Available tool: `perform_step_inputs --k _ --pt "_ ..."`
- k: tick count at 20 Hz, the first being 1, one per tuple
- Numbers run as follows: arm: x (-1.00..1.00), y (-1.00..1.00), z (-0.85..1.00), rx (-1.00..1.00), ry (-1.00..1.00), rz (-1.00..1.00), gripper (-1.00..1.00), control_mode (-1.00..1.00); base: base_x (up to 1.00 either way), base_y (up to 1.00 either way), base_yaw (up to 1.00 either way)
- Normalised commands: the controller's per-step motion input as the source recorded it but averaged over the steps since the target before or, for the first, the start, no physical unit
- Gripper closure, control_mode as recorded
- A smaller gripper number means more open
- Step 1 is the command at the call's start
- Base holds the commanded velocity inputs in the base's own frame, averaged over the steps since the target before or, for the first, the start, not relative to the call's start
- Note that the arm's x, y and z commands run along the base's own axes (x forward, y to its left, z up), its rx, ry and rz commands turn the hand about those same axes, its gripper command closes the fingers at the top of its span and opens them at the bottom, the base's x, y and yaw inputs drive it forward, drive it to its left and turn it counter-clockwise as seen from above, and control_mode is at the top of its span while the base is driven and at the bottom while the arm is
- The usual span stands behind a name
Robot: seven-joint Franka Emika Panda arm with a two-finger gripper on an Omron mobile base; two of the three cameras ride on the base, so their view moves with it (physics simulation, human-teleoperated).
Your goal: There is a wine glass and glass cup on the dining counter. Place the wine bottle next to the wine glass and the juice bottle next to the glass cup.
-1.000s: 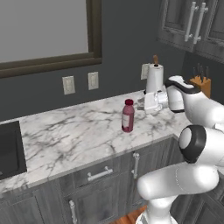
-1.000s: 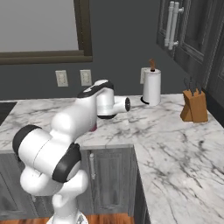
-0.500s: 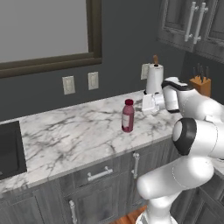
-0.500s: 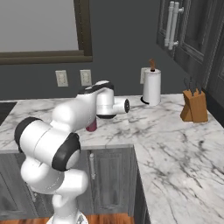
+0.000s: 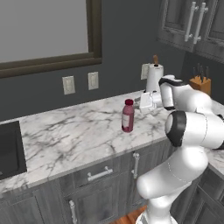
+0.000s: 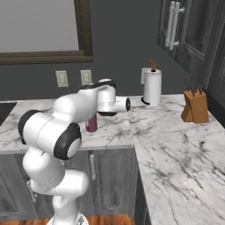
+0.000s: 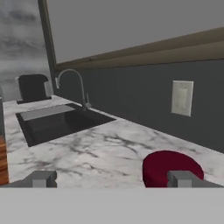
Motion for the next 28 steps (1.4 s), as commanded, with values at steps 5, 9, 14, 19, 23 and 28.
perform_step_inputs --k 5,9,14,19,23,28 --pt "0.20 0.00 -0.09 0.01 0.00 0.00 -1.00 -1.00 0.00 0.00 0.00" --pt "0.28 0.00 -0.01 0.02 0.00 0.00 -1.00 -1.00 0.00 0.00 0.00" --pt "0.25 0.00 0.00 0.01 0.00 0.00 -1.00 -1.00 0.00 0.00 0.00" --pt "0.22 0.00 -0.10 0.01 0.00 -0.01 -1.00 -1.00 0.00 0.00 0.00" --pt "0.07 0.00 -0.14 0.00 0.00 0.00 -1.00 -1.00 0.00 0.00 0.00" --pt "-0.09 0.00 -0.18 0.03 0.00 0.00 -1.00 -1.00 0.00 0.00 0.00"
